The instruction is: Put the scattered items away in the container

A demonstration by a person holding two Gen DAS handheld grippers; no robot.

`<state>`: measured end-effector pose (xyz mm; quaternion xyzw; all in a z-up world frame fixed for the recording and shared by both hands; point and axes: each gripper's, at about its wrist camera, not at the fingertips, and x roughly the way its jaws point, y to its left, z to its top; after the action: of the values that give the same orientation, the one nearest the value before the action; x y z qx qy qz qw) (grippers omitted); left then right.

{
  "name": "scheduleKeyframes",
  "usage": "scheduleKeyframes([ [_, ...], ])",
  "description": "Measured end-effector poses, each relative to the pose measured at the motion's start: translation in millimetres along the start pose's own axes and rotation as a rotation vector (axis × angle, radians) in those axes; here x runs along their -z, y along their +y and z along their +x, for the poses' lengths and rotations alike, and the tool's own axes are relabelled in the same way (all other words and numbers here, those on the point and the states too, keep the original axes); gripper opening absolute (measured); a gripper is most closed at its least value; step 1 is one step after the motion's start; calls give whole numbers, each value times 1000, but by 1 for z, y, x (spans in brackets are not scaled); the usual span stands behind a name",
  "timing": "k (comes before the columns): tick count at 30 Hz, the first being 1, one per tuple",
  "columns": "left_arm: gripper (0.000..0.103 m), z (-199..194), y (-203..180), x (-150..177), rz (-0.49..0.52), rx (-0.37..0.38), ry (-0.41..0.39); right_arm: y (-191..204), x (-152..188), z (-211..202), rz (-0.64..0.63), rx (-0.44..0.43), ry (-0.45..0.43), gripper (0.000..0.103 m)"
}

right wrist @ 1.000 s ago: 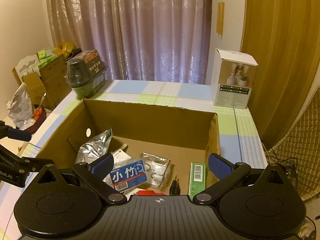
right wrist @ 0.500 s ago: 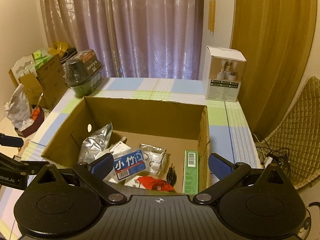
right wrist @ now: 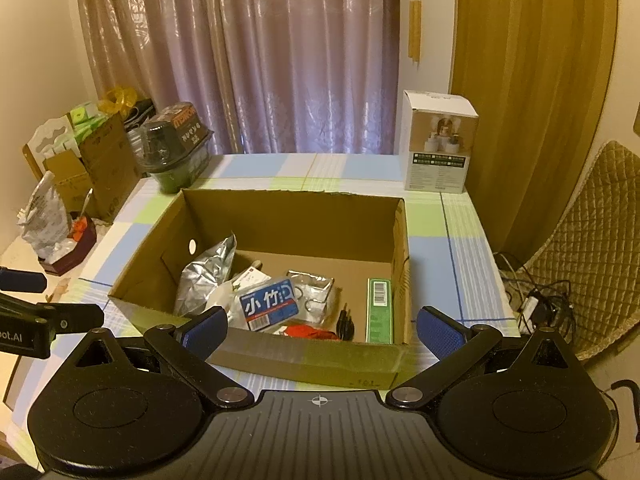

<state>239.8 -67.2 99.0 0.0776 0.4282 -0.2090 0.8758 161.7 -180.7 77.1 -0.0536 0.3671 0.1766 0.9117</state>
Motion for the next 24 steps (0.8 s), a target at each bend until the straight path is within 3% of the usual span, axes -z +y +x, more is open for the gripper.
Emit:
scheduleKeyframes([
  [9,102,-27,-7,5,-9,-42,-37,1,7,-27,7,1,0,103],
  [24,102,-73,-15,25,-75,-34,-69,5,27,-82,43,19,-9,103],
])
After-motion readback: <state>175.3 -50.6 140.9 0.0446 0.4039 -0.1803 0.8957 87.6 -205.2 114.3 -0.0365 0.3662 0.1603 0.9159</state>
